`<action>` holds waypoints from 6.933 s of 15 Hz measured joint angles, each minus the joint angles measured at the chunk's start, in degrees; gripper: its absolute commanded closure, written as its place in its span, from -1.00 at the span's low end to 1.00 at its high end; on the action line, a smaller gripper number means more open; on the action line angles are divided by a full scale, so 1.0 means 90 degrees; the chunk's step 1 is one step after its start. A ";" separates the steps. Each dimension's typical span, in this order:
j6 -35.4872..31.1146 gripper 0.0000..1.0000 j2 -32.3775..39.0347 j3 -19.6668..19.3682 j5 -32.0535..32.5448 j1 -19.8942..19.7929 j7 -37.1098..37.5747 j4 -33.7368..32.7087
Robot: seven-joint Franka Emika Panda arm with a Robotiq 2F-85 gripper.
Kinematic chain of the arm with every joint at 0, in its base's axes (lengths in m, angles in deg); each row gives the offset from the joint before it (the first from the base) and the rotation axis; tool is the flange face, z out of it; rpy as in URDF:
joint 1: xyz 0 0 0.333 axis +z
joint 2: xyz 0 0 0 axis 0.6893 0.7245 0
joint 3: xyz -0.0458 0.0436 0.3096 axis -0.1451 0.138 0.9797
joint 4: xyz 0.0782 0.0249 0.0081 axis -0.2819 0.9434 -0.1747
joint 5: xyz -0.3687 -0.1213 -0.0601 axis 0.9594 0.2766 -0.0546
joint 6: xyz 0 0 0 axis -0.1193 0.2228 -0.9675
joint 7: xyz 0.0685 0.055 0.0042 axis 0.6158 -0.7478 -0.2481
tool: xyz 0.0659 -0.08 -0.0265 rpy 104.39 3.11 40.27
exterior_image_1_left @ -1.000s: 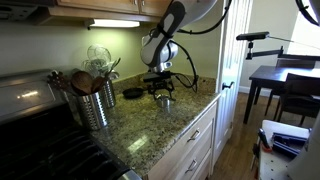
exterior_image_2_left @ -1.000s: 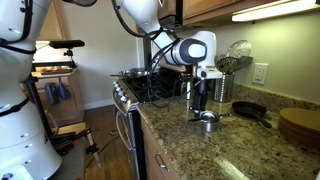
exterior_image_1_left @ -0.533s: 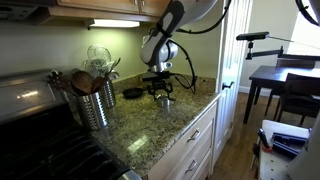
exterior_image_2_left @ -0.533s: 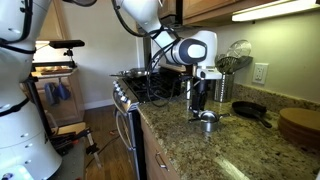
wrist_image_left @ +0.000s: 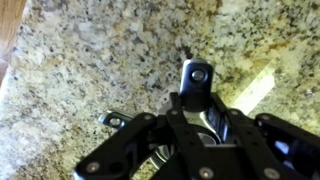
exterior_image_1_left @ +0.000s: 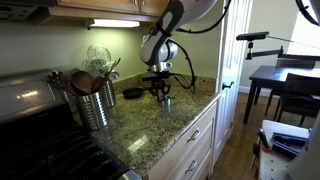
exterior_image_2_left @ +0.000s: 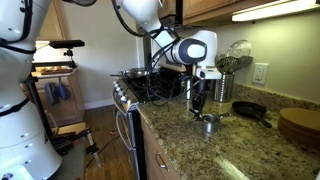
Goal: Unstack the cups
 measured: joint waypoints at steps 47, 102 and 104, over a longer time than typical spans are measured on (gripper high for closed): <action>0.0425 0.75 -0.0529 0.0468 0.0715 0.0728 -0.0080 -0.0212; 0.0954 -0.46 -0.0450 0.0716 -0.0219 0.0680 -0.2352 0.0271; 0.0954 -0.17 -0.0449 0.0716 -0.0217 0.0680 -0.2352 0.0289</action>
